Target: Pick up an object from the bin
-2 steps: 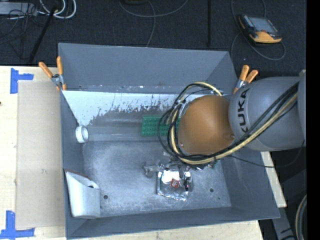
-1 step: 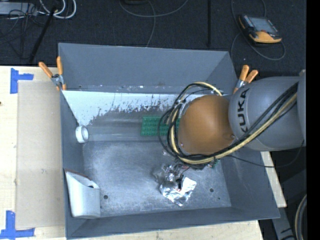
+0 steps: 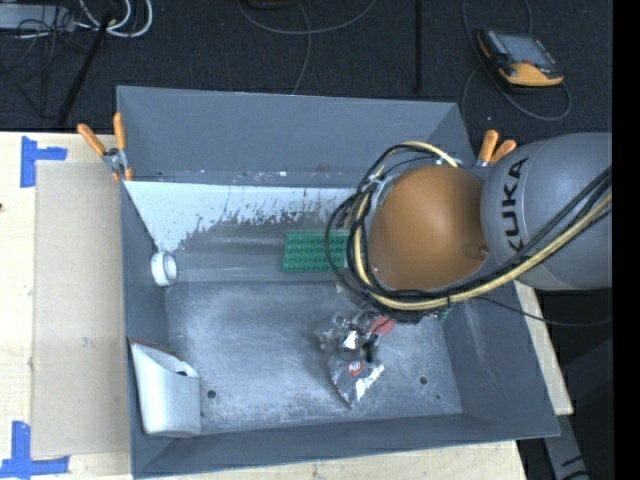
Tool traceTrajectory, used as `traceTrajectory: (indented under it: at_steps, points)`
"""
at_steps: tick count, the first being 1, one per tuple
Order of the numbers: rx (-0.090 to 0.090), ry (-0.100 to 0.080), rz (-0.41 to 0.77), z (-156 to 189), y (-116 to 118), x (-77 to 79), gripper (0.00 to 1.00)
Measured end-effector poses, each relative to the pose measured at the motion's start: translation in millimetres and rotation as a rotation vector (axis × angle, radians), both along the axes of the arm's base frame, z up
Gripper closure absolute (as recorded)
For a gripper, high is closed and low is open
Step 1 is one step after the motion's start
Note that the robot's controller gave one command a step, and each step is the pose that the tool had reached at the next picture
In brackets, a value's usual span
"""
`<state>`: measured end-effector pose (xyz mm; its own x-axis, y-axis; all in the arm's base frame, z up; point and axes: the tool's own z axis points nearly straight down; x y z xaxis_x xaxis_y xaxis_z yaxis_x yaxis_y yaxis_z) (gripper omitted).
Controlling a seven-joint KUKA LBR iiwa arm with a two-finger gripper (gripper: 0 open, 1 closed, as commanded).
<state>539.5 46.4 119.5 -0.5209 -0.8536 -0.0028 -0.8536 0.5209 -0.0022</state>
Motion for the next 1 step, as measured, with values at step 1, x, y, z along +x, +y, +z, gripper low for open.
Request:
traceTrajectory:
  at_steps: [1]
  points:
    - [0.000,0.002,-0.007,7.3,0.6,0.2,1.00]
